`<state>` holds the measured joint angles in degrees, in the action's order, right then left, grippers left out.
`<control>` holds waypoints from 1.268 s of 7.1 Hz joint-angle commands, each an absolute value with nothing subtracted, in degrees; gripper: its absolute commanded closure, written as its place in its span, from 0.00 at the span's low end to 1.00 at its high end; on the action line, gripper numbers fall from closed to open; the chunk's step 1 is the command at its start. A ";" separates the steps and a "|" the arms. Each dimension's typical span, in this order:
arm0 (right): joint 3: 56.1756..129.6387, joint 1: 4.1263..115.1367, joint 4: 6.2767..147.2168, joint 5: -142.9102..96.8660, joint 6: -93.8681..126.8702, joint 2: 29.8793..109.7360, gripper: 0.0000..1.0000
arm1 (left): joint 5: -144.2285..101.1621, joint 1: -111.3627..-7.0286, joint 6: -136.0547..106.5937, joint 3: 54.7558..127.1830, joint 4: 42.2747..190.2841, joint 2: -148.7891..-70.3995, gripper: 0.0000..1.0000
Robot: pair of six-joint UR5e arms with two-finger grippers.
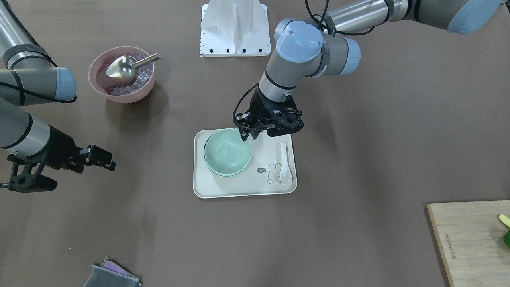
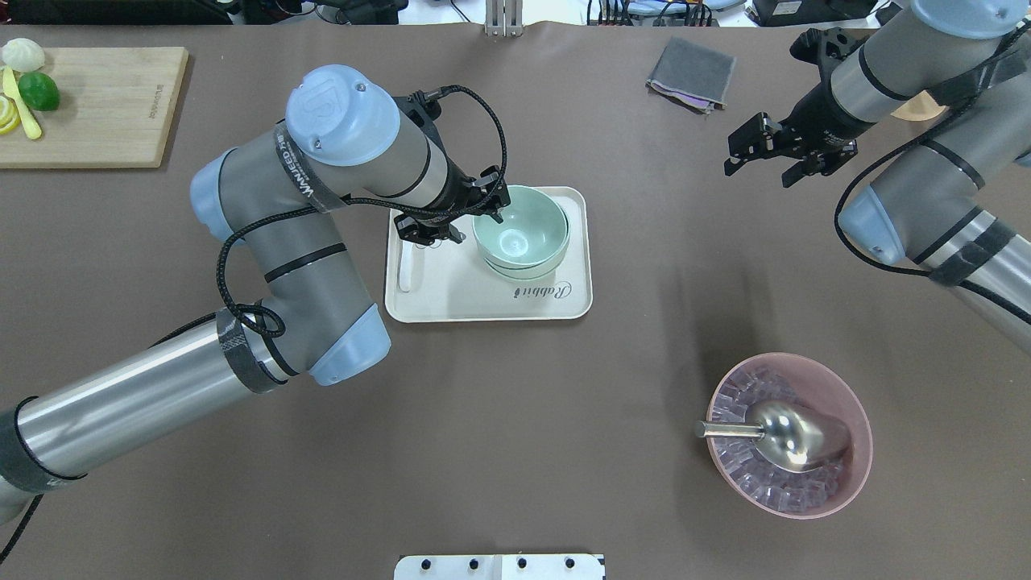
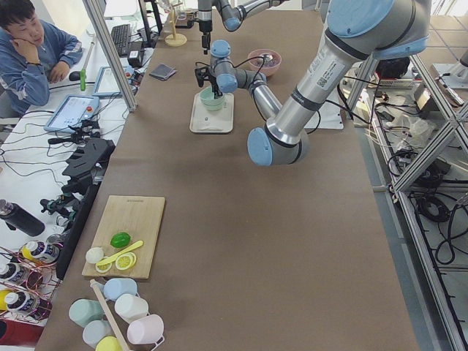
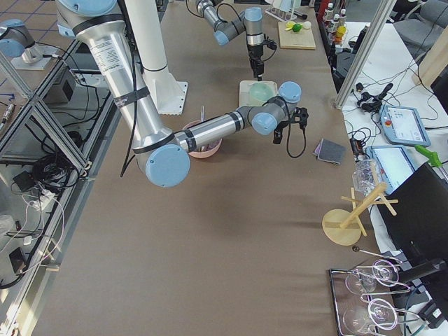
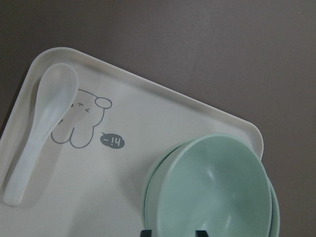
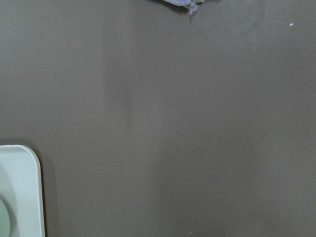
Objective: Stack green bowls together
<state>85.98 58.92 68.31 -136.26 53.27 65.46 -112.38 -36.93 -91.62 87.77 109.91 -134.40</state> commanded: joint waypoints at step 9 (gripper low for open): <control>76.48 72.49 69.26 -135.26 18.40 71.90 0.00 | -129.60 -72.54 -0.18 103.84 81.03 -99.86 0.01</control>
